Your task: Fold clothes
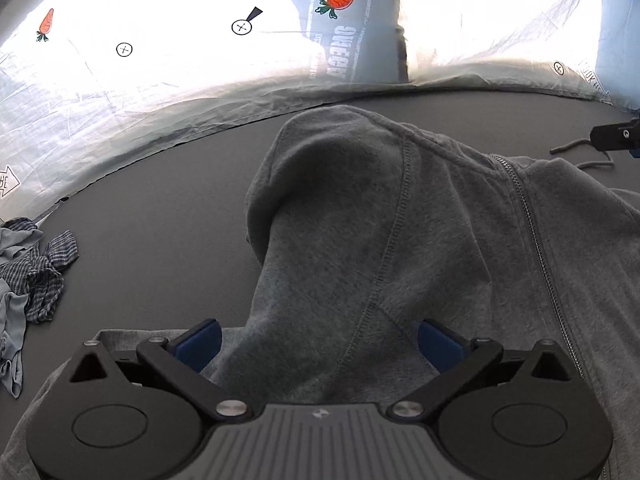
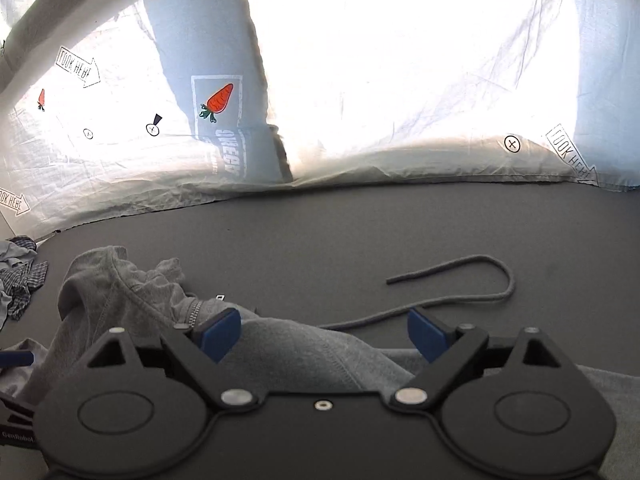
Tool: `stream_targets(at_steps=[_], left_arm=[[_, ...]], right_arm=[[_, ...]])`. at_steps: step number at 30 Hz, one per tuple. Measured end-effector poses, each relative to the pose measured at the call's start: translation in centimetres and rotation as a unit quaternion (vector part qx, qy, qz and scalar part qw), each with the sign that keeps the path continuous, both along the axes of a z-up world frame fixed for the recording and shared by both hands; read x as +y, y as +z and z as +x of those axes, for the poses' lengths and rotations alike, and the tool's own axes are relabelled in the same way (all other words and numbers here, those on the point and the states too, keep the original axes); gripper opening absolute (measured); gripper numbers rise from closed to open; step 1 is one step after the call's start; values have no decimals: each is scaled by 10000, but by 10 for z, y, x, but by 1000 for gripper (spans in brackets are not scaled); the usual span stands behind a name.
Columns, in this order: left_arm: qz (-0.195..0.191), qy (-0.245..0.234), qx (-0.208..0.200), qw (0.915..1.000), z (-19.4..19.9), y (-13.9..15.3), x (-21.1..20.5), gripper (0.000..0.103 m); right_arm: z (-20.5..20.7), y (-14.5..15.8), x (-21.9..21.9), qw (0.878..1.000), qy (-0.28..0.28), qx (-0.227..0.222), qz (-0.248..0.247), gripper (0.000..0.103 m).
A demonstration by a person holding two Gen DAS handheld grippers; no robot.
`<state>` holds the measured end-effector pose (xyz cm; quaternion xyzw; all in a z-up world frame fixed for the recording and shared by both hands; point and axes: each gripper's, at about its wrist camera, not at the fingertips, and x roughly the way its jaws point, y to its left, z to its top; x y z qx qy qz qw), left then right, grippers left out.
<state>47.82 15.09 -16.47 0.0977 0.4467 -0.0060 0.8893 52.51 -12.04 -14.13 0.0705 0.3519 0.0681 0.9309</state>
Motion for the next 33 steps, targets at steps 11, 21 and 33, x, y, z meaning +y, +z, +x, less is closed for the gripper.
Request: stream_targets(at_steps=[11, 21, 33], left_arm=[[-775, 562, 174, 9953, -6, -26, 25, 103], [-1709, 943, 276, 9804, 14, 23, 40, 103], [-1645, 736, -434, 9827, 93, 81, -11, 103]], right_arm=[[47, -49, 35, 9925, 127, 1186, 283, 33], [-44, -55, 47, 9937, 414, 1038, -130, 33], [-45, -55, 46, 9937, 515, 974, -181, 33]])
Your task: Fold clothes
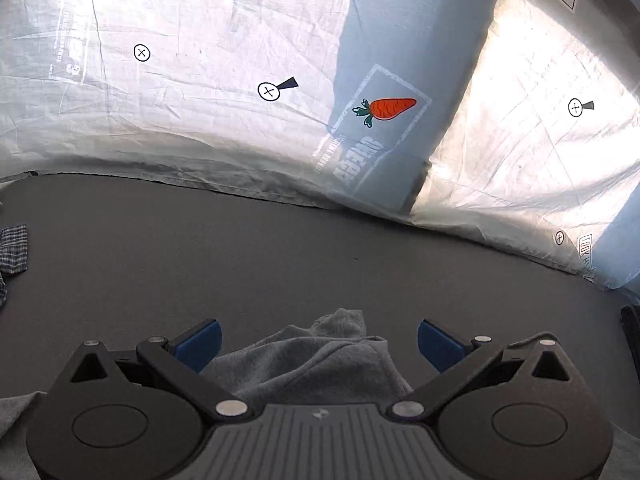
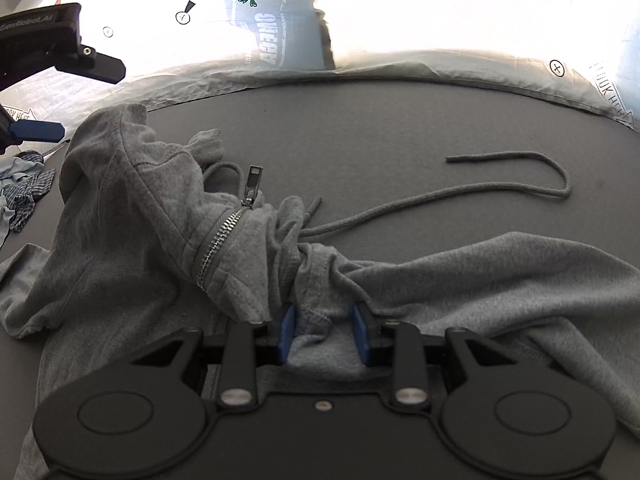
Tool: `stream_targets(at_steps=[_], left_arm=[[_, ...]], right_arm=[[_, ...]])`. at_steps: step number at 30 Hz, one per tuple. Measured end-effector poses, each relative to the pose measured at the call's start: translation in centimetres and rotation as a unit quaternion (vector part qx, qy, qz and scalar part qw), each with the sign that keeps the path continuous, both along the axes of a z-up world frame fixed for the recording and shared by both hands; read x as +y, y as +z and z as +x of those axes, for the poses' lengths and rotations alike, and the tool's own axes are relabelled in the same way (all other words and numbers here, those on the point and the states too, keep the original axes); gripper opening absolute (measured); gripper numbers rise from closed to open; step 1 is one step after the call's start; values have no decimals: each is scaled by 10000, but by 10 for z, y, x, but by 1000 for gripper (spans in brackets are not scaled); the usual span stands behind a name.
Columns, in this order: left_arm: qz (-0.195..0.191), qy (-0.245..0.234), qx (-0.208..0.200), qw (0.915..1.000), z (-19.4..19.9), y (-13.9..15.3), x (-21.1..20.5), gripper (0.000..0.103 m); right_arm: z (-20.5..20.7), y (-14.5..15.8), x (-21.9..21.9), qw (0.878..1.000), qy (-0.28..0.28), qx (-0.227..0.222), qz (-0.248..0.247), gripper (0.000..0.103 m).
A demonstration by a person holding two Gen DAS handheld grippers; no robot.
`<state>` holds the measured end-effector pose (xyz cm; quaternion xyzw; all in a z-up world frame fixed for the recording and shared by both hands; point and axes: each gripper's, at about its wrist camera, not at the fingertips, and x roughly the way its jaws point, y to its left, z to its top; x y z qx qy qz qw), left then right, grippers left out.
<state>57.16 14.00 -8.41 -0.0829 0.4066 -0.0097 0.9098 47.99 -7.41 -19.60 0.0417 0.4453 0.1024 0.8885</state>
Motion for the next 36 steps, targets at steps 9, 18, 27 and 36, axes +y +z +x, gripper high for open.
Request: stream_targets(at_steps=[9, 18, 27, 36], left_arm=[[712, 331, 1213, 9895, -27, -49, 4, 103], [655, 271, 1566, 9851, -96, -93, 7, 103], [561, 297, 1453, 9874, -101, -99, 4, 103], [566, 322, 1246, 9901, -117, -104, -2, 103]], right_arm=[[-1, 0, 2, 9998, 151, -57, -118, 33], [-1, 14, -9, 9997, 65, 113, 196, 36], [34, 42, -2, 9974, 182, -398, 572, 36], [58, 7, 47, 9968, 581, 540, 45, 36]])
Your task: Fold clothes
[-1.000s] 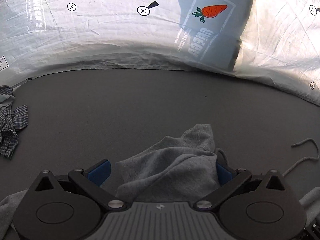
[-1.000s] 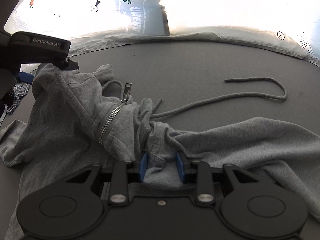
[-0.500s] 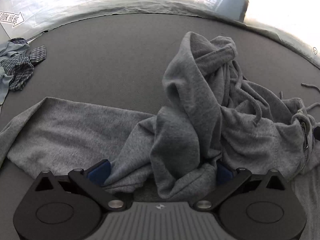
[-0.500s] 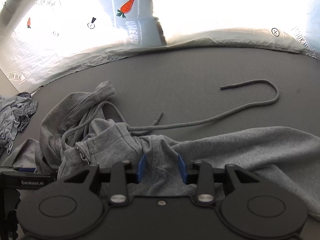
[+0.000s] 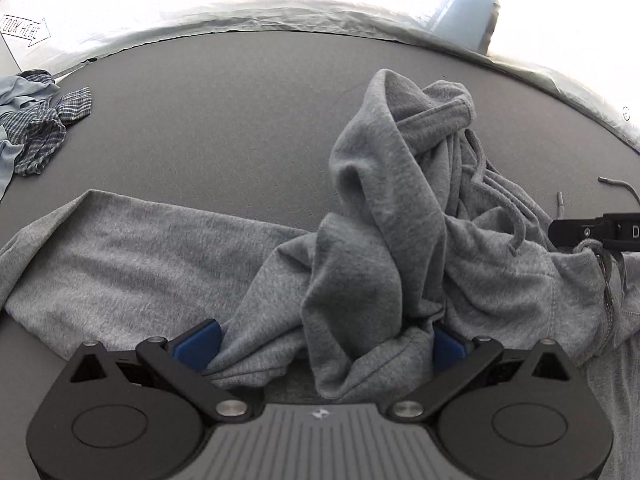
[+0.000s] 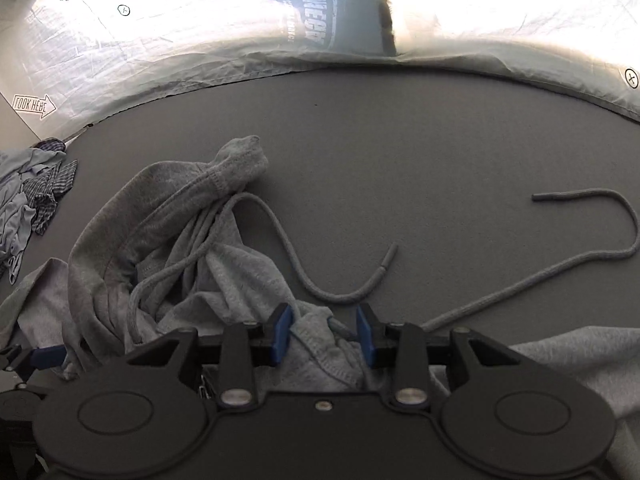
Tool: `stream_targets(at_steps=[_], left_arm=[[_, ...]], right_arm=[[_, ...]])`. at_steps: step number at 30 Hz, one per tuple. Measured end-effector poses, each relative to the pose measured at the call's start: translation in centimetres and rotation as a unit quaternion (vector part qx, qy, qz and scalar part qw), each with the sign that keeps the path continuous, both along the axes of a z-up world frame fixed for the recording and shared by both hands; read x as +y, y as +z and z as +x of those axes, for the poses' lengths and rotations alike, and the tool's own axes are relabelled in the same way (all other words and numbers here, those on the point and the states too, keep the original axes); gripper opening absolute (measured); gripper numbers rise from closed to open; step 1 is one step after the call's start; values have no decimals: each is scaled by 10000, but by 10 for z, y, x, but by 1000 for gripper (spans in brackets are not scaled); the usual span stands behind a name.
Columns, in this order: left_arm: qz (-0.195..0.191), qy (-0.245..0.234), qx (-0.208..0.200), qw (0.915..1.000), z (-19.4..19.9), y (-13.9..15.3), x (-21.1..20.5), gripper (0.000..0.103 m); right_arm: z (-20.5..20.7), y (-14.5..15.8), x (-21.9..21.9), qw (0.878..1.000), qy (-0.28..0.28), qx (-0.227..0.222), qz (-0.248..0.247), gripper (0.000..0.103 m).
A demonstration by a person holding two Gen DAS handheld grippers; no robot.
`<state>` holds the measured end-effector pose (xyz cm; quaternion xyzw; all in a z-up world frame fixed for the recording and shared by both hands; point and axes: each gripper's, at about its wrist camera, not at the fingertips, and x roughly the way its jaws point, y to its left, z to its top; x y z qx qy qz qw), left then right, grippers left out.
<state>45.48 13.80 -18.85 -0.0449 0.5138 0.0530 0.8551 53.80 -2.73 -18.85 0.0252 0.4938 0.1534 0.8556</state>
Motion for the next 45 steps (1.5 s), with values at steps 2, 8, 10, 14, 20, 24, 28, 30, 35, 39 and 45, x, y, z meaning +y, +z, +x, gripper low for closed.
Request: stream_targets(at_steps=[2, 8, 10, 14, 20, 24, 28, 30, 35, 39, 45], left_arm=[[5, 10, -24, 10000, -3, -2, 1, 103], [21, 34, 8, 10000, -4, -1, 1, 103], [23, 28, 5, 10000, -5, -1, 1, 103], [29, 37, -35, 10000, -7, -1, 0, 103], [42, 79, -48, 9999, -8, -3, -3, 103], [45, 77, -48, 9999, -5, -4, -6, 103], [50, 110, -69, 9999, -5, -5, -7, 103], [56, 119, -91, 9999, -5, -6, -7, 103], [66, 121, -126, 9998, -7, -6, -7, 103], [56, 87, -93, 9999, -6, -6, -6, 103], [-253, -103, 44, 9996, 9, 6, -4, 103]], right_arm=[[-14, 1, -2, 10000, -36, -56, -66, 36], [-52, 10, -1, 9976, 242, -362, -535, 36], [-53, 12, 0, 9972, 236, -395, -592, 36], [-43, 16, -9, 9982, 91, -545, -227, 36], [-15, 21, -9, 9973, 122, -704, -155, 35], [3, 2, 0, 9983, 511, -235, -119, 34], [-3, -9, 8, 9954, 957, 40, 50, 34], [-8, -11, 12, 9946, 1037, -19, -77, 34], [-3, -16, 26, 9901, 1338, -68, -424, 35], [-17, -16, 45, 9700, 1987, -701, -1212, 10], [-36, 24, 53, 8817, 1399, -3295, -3075, 8]])
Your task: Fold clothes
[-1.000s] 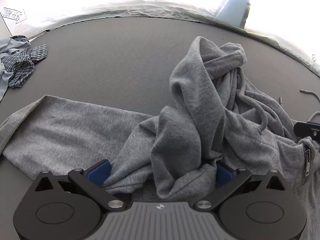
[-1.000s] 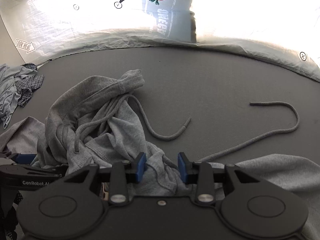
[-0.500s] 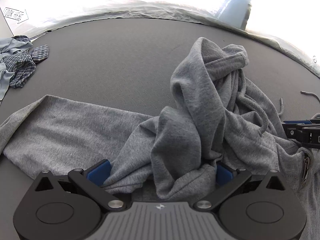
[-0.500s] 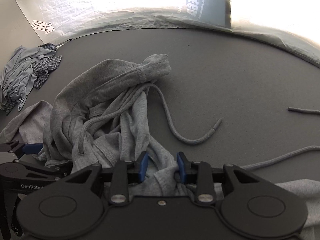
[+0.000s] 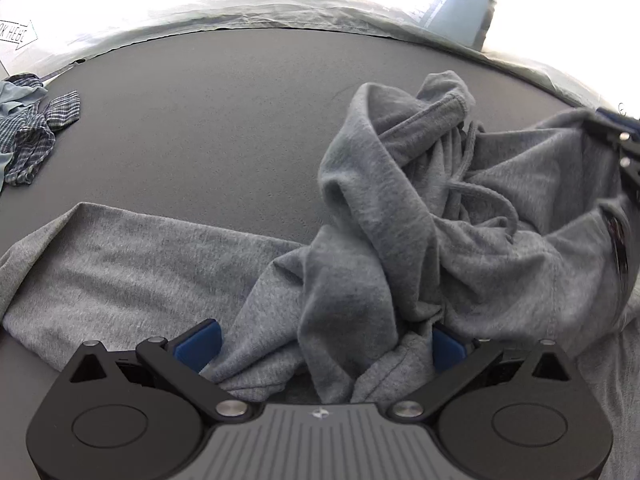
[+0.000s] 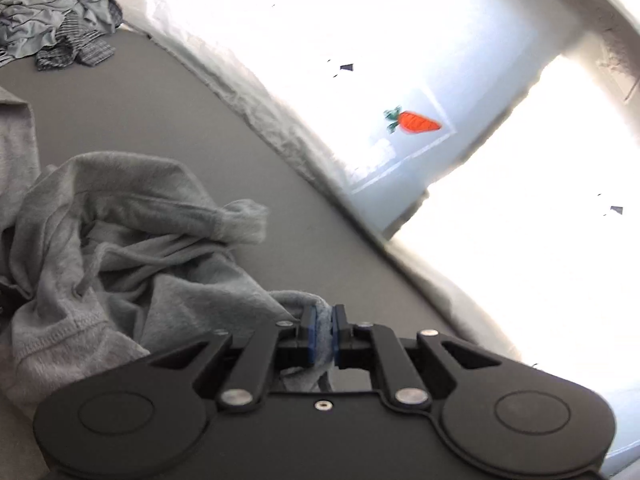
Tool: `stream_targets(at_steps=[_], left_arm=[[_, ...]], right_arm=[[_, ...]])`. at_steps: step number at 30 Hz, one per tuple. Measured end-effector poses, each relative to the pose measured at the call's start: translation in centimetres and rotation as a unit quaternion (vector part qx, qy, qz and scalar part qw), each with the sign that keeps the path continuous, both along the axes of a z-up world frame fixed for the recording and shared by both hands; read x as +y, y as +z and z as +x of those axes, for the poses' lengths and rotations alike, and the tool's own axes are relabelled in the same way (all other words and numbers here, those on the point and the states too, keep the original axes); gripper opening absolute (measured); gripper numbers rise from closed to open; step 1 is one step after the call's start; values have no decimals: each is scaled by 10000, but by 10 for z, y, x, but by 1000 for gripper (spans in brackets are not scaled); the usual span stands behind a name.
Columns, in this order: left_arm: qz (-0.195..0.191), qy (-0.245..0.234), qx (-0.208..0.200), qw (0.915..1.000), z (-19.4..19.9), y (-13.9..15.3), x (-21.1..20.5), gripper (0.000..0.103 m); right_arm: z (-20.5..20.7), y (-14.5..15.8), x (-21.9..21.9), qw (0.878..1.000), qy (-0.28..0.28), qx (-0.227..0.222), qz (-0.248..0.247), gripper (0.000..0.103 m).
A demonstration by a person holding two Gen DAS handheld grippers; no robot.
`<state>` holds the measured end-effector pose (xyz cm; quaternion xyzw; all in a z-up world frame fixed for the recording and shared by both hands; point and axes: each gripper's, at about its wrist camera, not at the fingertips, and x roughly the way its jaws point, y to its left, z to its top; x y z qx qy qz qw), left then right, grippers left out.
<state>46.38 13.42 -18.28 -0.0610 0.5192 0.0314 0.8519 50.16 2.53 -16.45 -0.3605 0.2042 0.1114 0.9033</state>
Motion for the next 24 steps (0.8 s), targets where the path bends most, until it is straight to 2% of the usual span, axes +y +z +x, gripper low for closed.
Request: stream_targets(at_steps=[2, 3, 5, 7, 8, 10, 11, 12, 13, 14, 16, 19, 24], left_arm=[[-208, 68, -256, 9994, 2, 11, 2, 103], [-272, 90, -361, 9989, 4, 17, 2, 103], [-315, 72, -498, 9982, 10, 24, -1, 103], [-152, 21, -484, 9987, 17, 24, -6, 103], [-38, -7, -455, 9990, 20, 23, -10, 103], [218, -149, -345, 9991, 28, 20, -16, 103], [324, -260, -328, 9986, 32, 20, -18, 103], [406, -368, -372, 9978, 35, 22, -20, 103], [446, -432, -459, 9970, 38, 25, -22, 103], [458, -471, -562, 9963, 43, 30, -22, 103], [418, -521, -702, 9953, 58, 37, -26, 103], [373, -793, -733, 9934, 94, 39, -41, 103], [725, -1586, -619, 9827, 157, 19, -86, 103]], right_arm=[[0, 26, -14, 9953, -365, -889, 99, 8], [-1, 33, -20, 9925, -521, -1097, 147, 8], [-4, 37, -34, 9874, -913, -1288, 138, 9], [-6, 37, -46, 9823, -1260, -1384, 93, 9], [-4, 23, -50, 9859, -1323, -1018, -65, 12], [1, -14, -61, 9905, -1309, 283, -301, 14], [-1, -27, -66, 9896, -1242, 671, -267, 14], [-4, -34, -70, 9881, -1270, 843, -219, 14], [-7, -37, -78, 9859, -1381, 940, -63, 19], [-9, -33, -85, 9840, -1457, 998, 229, 33], [-7, -24, -100, 9778, -1587, 1024, 905, 45], [13, -17, -113, 9668, -1756, 1041, 1539, 48], [70, -32, -118, 9614, -1703, 1353, 1682, 48]])
